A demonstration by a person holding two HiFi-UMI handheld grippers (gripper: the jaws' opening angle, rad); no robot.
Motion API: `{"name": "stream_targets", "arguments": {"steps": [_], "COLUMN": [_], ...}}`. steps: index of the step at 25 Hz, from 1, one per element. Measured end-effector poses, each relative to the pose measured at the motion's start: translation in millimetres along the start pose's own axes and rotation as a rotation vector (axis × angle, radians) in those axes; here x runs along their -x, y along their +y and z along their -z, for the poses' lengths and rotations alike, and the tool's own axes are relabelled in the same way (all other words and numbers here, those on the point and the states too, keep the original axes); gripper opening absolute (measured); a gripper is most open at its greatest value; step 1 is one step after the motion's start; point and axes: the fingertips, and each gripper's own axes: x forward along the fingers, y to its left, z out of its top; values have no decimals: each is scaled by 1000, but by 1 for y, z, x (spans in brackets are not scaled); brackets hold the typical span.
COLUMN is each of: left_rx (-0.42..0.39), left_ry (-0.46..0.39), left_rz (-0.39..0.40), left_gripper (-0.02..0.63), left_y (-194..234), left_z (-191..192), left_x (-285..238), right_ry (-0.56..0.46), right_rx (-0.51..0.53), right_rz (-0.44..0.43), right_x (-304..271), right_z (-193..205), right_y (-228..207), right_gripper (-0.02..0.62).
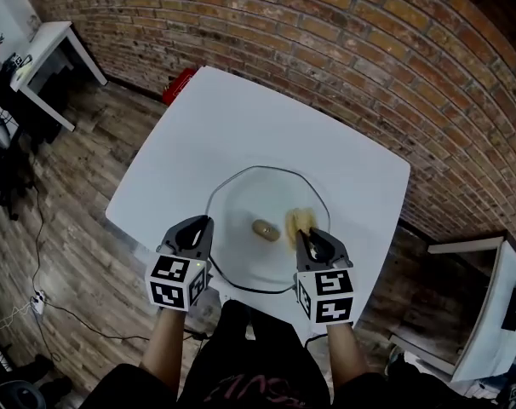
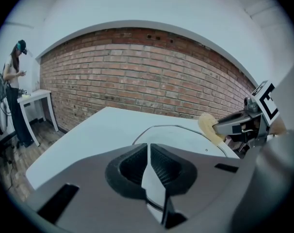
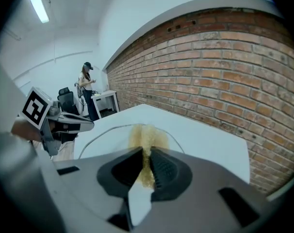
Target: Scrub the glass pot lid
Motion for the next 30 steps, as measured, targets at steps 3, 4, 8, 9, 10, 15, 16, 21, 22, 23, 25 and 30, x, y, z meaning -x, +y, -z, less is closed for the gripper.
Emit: {"name": "stream_targets", "arguments": {"steps": [3, 4, 8, 9, 10, 15, 16, 21, 22, 23, 25, 30], "left_rx": [-18, -23, -48, -54, -60, -95, -102, -148, -158, -167, -190, -237], "left_ry": [-19, -28, -68, -77, -85, -135, -147, -233, -247, -256, -274, -334], "left_rz": [0, 0, 7, 11, 15, 23, 23, 33, 36, 39, 44, 48], "left_gripper": [28, 28, 28, 28, 28, 28, 28, 28, 28, 28, 28, 28], "left_y": [-5, -7, -16, -19, -21, -30, -32, -39, -40, -42, -46, -55], "left_z": [-9, -13, -34, -39, -44, -71, -78, -118, -125, -131, -142, -172], "left_x": [7, 9, 19, 21, 24, 39, 42, 55, 57, 59, 63, 80], "right_ry": [-26, -39, -100, -112, -121, -183, -198, -292, -308, -324, -358, -448], "right_rx": [-5, -6, -8, -9, -11, -10, -9, 0, 0, 0, 2, 9], "right_rz": [9, 13, 25, 27, 29, 61, 68, 110, 116, 122, 134, 167], "right_x": [9, 12, 26, 31, 35, 60, 65, 88, 93, 99, 111, 138], "right_z": [-6, -10, -28, -33, -37, -60, -65, -96, -103, -108, -120, -146], "right_y": [-2, -3, -4, -4, -3, -7, -9, -16, -17, -19, -21, -24], "right_gripper": [54, 54, 54, 54, 54, 54, 54, 54, 54, 54, 54, 54]}}
